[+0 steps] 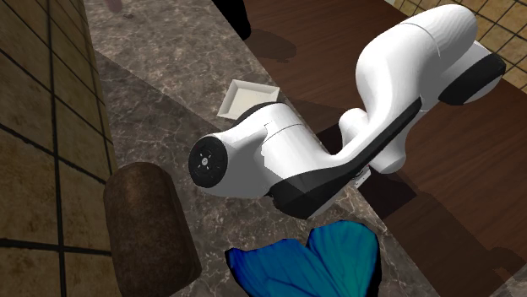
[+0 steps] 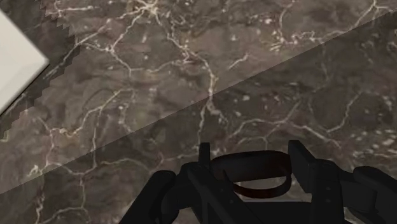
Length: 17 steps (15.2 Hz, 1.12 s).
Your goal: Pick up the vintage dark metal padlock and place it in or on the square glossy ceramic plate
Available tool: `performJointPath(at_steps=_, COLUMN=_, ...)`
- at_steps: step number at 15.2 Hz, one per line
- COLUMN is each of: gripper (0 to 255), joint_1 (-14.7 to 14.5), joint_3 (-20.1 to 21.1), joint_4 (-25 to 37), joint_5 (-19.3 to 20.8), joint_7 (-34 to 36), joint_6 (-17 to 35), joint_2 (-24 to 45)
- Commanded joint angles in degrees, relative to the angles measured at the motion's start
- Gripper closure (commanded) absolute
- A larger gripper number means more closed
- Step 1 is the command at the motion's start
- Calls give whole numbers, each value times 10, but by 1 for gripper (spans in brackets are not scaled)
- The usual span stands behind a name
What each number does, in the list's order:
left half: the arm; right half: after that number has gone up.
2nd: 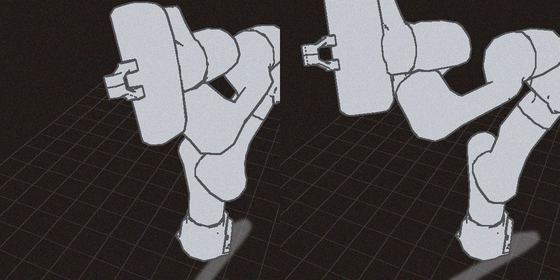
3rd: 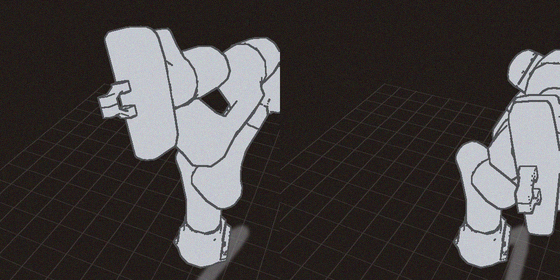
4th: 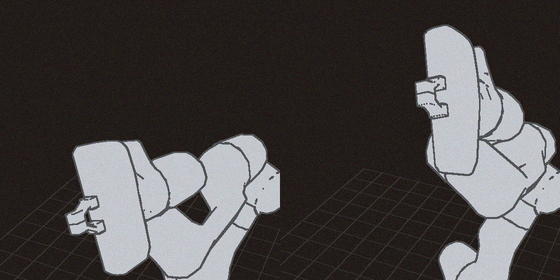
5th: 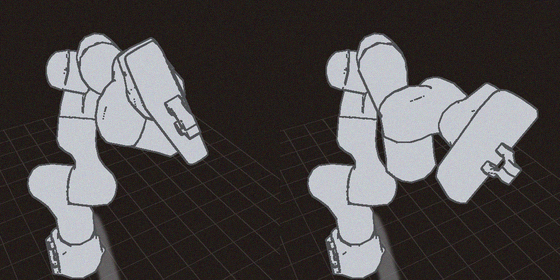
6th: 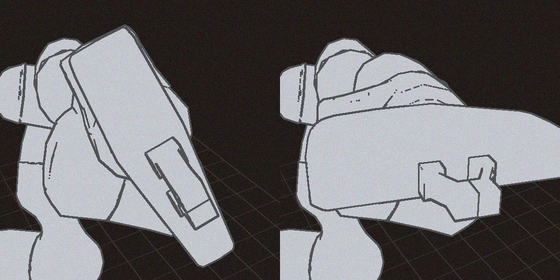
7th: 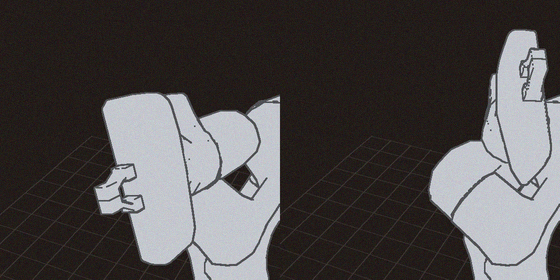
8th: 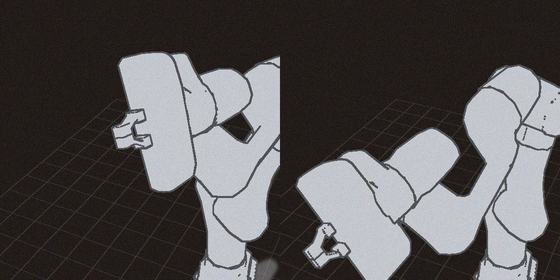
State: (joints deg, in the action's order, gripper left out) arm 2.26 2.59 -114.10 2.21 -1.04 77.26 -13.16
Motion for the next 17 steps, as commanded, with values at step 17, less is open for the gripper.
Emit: performJointPath(at_steps=17, gripper=255, joint_1=0, joint_3=1, joint_4=134, joint_5=2, joint_7=-4, joint_6=-117, joint_2=17)
